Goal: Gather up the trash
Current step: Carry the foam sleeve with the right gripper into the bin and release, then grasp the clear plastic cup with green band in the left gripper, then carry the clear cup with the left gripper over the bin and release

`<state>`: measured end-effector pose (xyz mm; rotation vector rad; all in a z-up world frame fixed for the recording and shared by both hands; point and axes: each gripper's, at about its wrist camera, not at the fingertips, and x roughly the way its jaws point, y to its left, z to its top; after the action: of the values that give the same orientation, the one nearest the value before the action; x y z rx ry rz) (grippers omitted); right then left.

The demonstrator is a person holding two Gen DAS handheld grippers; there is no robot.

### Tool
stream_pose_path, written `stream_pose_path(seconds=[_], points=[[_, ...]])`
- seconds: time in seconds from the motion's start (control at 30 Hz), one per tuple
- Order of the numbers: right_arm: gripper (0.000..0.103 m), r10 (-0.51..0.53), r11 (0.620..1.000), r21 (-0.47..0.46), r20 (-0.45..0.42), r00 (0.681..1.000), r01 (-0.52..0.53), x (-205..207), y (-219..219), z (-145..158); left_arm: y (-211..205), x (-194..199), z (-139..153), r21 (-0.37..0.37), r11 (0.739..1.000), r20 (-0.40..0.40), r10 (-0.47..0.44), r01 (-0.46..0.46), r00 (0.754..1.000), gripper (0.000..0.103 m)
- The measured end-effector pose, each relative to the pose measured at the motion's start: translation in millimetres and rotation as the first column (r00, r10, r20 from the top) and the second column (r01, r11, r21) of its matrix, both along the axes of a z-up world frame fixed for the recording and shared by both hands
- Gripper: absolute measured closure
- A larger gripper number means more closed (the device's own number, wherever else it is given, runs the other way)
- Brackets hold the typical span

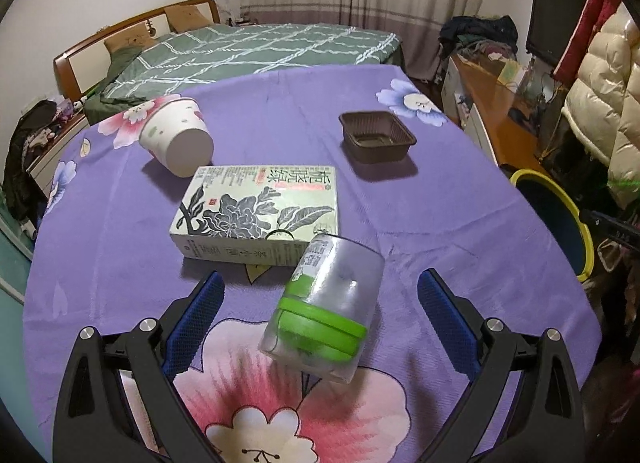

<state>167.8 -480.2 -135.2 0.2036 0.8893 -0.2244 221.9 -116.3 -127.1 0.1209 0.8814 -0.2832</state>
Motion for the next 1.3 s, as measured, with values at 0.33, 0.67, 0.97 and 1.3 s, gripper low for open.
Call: stream_pose_path(seconds=[0.33, 0.67, 0.97, 1.3], points=[[0.062, 0.023, 1.000, 0.018, -0.015, 1.000, -0.023, 5, 8, -6, -8, 10, -17, 0.033, 0.998, -0.045, -0.044, 0.045, 0.998, 0.029], [0.062, 0.030, 0.999, 0.028, -0.017, 0.999, -0.029, 5, 8, -8, -12, 9, -19, 0.035, 0.998, -0.054, -0.056, 0.058, 0.997, 0.048], [0.062, 0.029, 0.999, 0.030, -0.012, 1.000, -0.028, 3, 8, -8, -35, -8, -8, 0.050, 0.992, -0.020, -0.112, 0.112, 0.994, 0.050], [0.062, 0.008, 0.999, 0.041, 0.007, 1.000, -0.008, -8, -4, -5, -85, -19, 5, 0.054, 0.976, 0.009, -0.213, 0.213, 0.977, 0.051]])
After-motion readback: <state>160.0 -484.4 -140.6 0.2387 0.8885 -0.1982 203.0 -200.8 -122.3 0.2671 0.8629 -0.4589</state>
